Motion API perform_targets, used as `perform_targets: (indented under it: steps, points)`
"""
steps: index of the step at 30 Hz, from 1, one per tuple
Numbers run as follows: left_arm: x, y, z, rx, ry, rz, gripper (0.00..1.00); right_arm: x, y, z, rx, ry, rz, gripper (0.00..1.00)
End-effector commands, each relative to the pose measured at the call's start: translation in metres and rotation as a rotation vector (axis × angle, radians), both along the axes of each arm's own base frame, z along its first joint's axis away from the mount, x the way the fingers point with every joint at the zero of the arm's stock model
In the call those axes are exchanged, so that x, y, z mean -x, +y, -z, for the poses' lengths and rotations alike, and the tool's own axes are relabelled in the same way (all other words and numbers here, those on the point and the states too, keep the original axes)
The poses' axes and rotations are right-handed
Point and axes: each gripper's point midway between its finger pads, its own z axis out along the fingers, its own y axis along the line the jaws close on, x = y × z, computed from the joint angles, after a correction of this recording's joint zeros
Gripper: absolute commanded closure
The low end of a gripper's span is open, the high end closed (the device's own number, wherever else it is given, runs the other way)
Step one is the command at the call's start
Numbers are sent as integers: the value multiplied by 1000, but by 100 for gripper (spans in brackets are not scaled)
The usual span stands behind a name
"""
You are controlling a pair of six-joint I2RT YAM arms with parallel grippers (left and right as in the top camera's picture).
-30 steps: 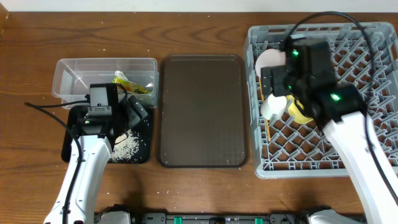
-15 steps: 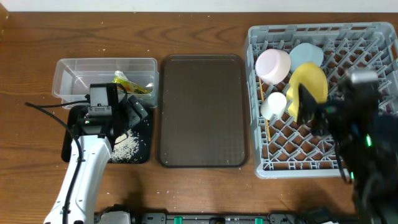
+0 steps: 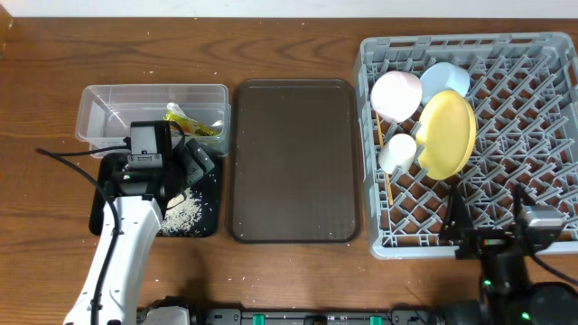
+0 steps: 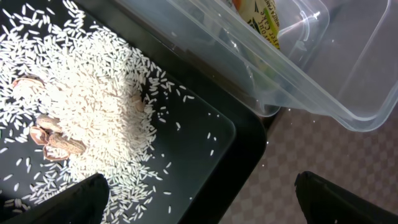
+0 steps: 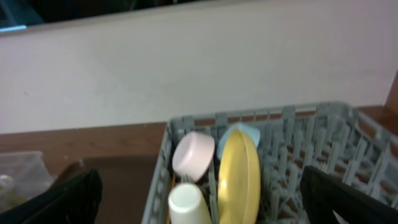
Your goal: Sort waste into correct bins and load items into the dishwasher rack
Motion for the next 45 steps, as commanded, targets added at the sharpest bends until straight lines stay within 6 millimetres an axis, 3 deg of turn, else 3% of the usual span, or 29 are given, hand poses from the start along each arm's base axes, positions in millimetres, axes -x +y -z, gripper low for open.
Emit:
perform_targets:
  steps: [1,9,16,28,33,45]
  points:
    - [2,3,0,-10,0,-10,1,-7,5,24,-25,-14,-29,1]
    - [2,3,0,-10,0,-10,1,-32,1,58,-96,-123,-17,1]
    - [2,3,0,-10,0,-10,1,-41,-4,77,-113,-161,1,1]
    - [2,3,0,-10,0,-10,1,-46,-4,113,-112,-60,9,1]
    - [2,3,0,-10,0,-10,1,-46,-7,138,-103,41,28,1]
    - [2,3,0,-10,0,-10,1,-46,-30,137,-104,30,121,1]
